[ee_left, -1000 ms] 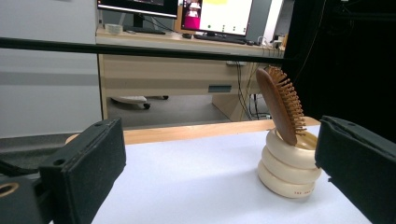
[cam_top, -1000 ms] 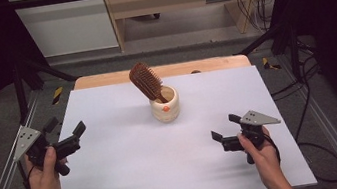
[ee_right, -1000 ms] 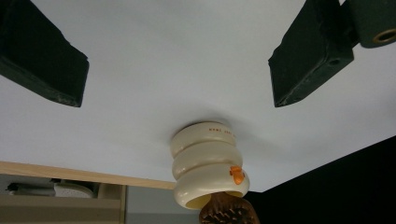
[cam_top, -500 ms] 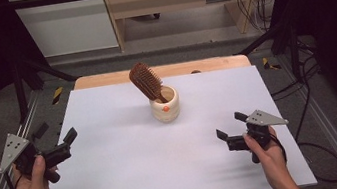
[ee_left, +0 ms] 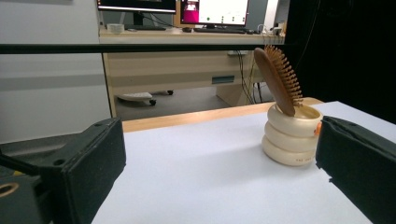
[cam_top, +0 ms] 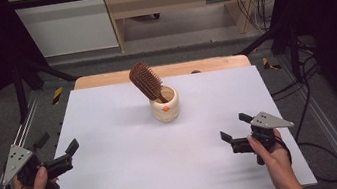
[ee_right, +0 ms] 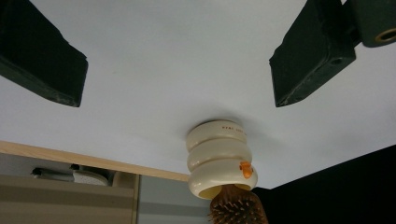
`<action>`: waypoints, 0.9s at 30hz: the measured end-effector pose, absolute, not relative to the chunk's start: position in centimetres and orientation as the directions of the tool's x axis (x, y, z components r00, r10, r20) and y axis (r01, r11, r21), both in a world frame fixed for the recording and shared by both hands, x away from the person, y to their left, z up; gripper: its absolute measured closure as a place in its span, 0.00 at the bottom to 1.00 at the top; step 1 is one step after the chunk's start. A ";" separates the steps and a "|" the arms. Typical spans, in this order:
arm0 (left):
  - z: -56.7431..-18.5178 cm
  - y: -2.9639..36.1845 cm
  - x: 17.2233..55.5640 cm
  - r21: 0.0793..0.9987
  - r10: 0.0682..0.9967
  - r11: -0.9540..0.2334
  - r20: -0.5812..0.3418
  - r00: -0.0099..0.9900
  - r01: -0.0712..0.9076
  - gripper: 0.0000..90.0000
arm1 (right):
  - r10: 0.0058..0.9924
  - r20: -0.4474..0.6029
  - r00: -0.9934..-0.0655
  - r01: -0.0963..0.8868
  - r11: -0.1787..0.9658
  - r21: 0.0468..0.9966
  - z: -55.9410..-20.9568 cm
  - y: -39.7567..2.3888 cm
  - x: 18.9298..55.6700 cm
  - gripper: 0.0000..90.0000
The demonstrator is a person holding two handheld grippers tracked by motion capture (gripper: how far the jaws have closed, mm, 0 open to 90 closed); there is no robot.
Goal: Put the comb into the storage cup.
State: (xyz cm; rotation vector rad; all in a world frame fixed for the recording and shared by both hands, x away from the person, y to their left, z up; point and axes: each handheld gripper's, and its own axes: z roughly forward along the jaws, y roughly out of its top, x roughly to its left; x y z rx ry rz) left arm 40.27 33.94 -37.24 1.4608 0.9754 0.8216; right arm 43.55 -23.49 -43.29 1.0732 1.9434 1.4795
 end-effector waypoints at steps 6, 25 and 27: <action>-38.3 34.0 40.1 0.990 0.910 -0.015 -0.045 0.413 0.139 0.02 | 0.807 0.081 -0.585 0.294 0.119 0.948 -43.5 -23.7 43.2 0.05; -41.8 32.3 40.3 0.979 0.892 -0.027 -0.067 0.446 0.201 0.03 | 0.816 0.076 -0.573 0.288 0.114 0.951 -44.9 -25.1 42.2 0.04; -42.1 32.0 40.3 0.978 0.888 -0.031 -0.068 0.454 0.207 0.03 | 0.816 0.079 -0.573 0.285 0.108 0.952 -45.0 -25.1 42.2 0.04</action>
